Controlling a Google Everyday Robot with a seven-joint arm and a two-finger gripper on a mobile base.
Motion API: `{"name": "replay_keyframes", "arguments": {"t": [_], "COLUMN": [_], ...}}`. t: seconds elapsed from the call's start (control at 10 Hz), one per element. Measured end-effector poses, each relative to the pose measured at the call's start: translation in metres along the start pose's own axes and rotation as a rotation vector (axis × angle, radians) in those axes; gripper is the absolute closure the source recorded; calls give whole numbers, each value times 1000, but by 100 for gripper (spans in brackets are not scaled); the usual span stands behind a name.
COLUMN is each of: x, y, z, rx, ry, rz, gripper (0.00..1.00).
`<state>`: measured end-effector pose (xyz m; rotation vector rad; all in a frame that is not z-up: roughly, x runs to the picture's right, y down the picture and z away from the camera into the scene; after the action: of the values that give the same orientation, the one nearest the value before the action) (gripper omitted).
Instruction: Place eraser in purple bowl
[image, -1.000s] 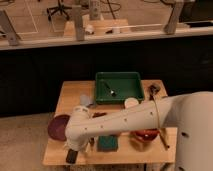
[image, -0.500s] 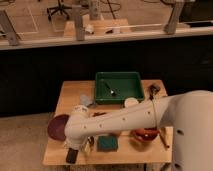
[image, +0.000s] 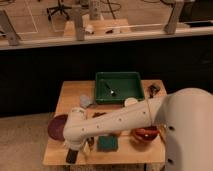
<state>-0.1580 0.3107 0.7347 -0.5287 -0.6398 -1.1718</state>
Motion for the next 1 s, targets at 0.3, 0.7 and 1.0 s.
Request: {"name": "replay_keyframes", "arguments": {"t": [0.3, 0.7, 1.0], "x": [0, 1, 1], "y": [-2, 1, 1], "z": [9, 7, 7], "rx": [-1, -7, -8], "ry": [2, 3, 3], "rz": [2, 2, 2], "gripper": [20, 20, 20]}}
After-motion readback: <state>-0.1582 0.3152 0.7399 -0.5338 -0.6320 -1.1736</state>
